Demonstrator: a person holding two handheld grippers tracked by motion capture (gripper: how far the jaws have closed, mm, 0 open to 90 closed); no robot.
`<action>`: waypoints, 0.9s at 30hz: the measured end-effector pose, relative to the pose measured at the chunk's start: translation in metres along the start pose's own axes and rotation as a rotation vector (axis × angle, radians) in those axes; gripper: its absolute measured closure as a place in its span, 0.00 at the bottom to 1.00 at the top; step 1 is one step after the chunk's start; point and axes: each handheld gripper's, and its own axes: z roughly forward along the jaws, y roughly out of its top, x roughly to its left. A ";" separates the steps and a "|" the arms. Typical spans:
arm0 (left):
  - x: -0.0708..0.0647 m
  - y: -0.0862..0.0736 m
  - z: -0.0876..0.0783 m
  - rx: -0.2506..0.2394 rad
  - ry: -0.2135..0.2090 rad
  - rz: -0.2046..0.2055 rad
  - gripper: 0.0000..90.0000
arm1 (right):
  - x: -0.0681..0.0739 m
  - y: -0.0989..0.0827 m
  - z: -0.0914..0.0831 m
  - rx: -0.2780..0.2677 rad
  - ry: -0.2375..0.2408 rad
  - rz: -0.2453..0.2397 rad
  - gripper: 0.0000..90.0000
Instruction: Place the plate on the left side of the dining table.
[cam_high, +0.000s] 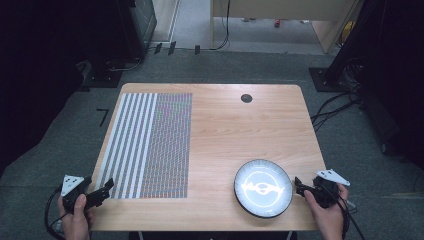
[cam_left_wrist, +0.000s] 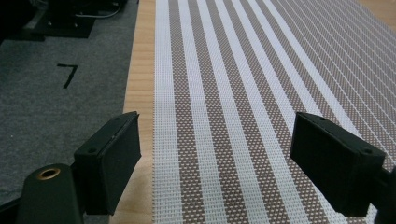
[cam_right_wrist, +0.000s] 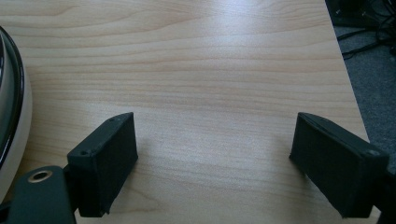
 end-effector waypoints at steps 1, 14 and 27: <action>0.000 0.000 0.000 -0.003 -0.002 -0.002 0.18 | 0.000 0.000 0.000 -0.001 0.000 0.000 0.16; -0.008 0.006 0.000 -0.007 -0.035 -0.015 0.18 | 0.000 -0.002 -0.006 -0.037 -0.024 0.045 0.18; -0.018 0.007 0.002 0.001 -0.054 0.005 0.18 | 0.003 0.003 -0.022 -0.104 -0.053 0.087 0.21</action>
